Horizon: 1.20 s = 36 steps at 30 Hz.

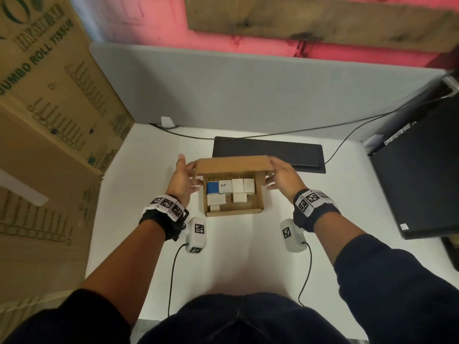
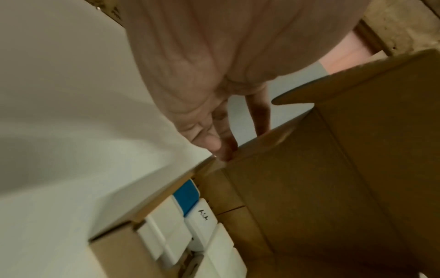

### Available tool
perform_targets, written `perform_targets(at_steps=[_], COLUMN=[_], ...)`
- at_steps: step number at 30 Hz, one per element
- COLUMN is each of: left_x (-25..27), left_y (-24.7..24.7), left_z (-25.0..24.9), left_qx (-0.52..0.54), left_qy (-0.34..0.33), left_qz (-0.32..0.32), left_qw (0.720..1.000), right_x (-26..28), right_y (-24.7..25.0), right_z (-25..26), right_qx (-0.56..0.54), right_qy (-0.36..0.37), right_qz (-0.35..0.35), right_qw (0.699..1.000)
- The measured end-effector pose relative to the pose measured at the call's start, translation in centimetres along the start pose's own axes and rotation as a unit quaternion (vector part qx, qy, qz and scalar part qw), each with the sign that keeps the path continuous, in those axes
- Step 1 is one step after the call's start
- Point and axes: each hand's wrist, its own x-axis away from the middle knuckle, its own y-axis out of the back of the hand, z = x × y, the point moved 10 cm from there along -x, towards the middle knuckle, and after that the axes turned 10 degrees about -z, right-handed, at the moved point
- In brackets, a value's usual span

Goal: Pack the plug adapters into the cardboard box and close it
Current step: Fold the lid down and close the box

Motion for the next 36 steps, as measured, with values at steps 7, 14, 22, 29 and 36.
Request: perform_targets(at_steps=[7, 14, 22, 29, 36], left_x=[1.8, 3.2, 3.5, 4.4, 4.6], left_y=[0.1, 0.4, 2.2, 1.6, 2.6], left_z=[2.3, 4.1, 7.0, 10.0, 12.2], left_qx=[-0.109, -0.361, -0.461, -0.357, -0.222], left_qy=[-0.014, -0.144, -0.061, 0.017, 0.055], left_qz=[0.006, -0.024, -0.093, -0.055, -0.066], left_qw=[0.994, 0.921, 0.88, 0.932, 0.971], right_x=[2.6, 3.8, 5.4, 6.1, 5.9], right_y=[-0.9, -0.6, -0.4, -1.2, -1.1], right_z=[-3.1, -6.3, -10.2, -10.5, -12.0], right_qx=[0.016, 0.23, 0.268, 0.228, 0.17], right_qy=[-0.09, -0.019, -0.057, -0.06, -0.077], right_qz=[0.05, 0.018, -0.015, 0.014, 0.025], right_qw=[0.995, 0.973, 0.962, 0.972, 0.982])
